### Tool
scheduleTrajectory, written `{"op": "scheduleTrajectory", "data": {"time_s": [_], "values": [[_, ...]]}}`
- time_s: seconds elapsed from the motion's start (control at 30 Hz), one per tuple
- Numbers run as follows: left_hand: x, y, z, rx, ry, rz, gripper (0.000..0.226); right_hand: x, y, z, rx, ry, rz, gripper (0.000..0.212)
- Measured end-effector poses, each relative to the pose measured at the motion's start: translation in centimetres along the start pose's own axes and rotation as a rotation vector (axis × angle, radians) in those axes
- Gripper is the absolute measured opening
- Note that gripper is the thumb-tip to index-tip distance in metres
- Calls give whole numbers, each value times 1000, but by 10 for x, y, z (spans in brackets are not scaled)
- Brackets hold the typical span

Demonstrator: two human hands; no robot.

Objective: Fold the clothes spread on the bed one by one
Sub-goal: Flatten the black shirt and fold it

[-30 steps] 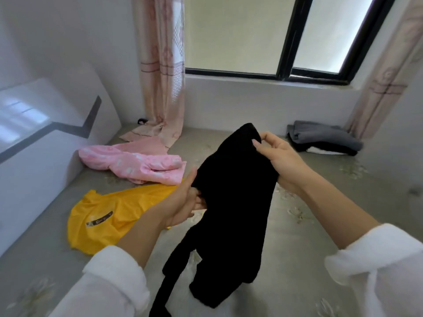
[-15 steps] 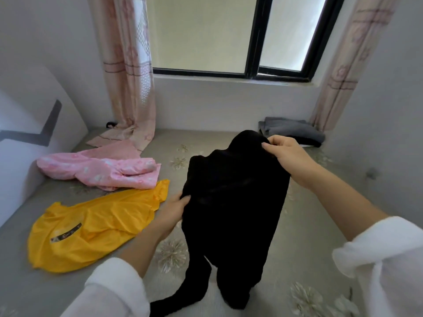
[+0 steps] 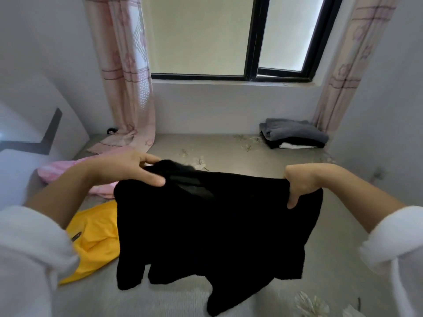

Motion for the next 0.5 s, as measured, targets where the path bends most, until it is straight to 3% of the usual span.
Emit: {"op": "scheduleTrajectory", "data": {"time_s": [0.03,0.1,0.2,0.27,0.37,0.4,0.43,0.5], "values": [[0,2,-7,-50,104,-65,41,-5,9,2,34,-43,44,37],[-11,15,-26,-161,403,-22,21,-13,27,7,100,-59,111,36],[-32,34,-42,-330,764,258,20,-21,53,10,187,-2,318,25],[-35,39,-42,-382,814,457,21,-23,67,9,237,17,483,23],[-43,44,-52,-460,668,670,8,-27,85,22,305,177,629,23],[-49,48,-61,-507,569,710,14,-28,89,31,337,309,648,25],[-53,51,-72,-554,414,740,23,-28,93,40,370,492,649,26],[-47,61,-86,-563,-182,762,28,-18,102,47,424,1016,557,28]]}}
Point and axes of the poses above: each hand's wrist, its own y-axis towards the middle knuckle, its own x-axis out of the palm, z = x × y, the point moved 8 cm from there along y, towards the middle knuckle, and after that the axes turned 6 degrees about z, right-handed, at the moved point
